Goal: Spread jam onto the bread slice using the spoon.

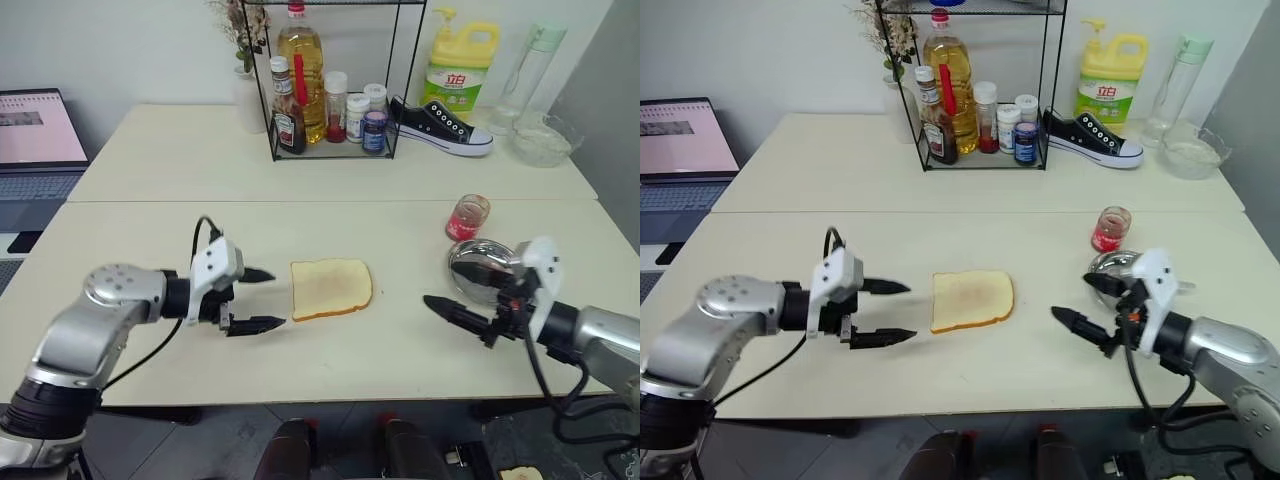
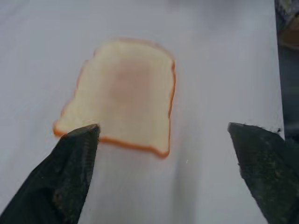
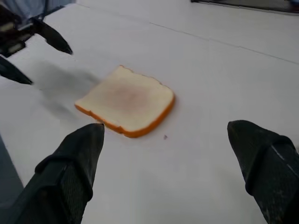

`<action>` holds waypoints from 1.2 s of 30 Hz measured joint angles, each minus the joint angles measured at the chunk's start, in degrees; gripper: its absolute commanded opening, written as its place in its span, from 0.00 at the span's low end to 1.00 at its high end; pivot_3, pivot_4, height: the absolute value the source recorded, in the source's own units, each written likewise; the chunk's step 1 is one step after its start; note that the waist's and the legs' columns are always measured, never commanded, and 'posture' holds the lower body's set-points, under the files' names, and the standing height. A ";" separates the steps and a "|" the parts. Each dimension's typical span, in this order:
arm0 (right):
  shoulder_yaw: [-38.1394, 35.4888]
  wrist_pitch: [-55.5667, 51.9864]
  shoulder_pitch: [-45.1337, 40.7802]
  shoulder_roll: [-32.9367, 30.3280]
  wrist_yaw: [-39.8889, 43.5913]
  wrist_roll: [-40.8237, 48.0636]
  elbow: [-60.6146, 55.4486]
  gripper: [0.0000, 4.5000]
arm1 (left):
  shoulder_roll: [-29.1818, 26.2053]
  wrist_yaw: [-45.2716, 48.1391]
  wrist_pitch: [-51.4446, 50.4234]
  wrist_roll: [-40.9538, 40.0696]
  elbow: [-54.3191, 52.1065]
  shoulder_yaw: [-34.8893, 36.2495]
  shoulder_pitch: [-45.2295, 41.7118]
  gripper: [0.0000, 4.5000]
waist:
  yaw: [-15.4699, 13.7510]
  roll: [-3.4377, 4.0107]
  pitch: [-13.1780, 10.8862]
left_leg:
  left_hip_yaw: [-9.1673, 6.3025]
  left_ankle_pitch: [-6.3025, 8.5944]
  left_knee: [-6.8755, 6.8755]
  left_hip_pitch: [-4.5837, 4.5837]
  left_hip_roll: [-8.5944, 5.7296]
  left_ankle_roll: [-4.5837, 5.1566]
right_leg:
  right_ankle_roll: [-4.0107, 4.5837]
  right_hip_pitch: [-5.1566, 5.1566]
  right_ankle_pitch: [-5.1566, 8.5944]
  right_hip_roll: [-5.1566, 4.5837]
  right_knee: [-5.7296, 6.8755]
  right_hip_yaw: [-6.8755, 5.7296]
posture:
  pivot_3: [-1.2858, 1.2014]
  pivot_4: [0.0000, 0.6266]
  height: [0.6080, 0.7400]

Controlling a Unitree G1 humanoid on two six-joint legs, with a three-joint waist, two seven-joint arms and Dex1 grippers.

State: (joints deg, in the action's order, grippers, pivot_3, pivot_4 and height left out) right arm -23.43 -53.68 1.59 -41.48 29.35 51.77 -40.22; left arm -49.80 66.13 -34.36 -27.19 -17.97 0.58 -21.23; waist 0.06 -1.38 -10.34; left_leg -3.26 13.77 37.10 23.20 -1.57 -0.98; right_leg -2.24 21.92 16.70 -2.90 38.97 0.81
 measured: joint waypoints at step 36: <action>-17.86 14.73 -12.49 23.34 -35.36 17.64 42.75 1.00 | 31.94 -19.54 9.14 13.79 8.58 -18.31 -12.91 0.99 | 0.58 0.40 0.17 | 0.29 0.01 -0.09 -0.29 0.19 0.01 | 0.01 -0.19 0.01 0.53 0.00 0.19 | 0.52 0.24 1.00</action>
State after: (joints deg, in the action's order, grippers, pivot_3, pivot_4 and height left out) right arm -41.29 -38.95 -10.90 -18.14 -6.01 69.41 2.53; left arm -17.86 46.60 -25.22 -13.40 -9.39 -17.73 -34.14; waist 0.63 -0.98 -10.18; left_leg -2.97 13.77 37.01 22.91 -1.38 -0.97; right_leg -2.22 21.73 16.71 -2.37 38.96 1.00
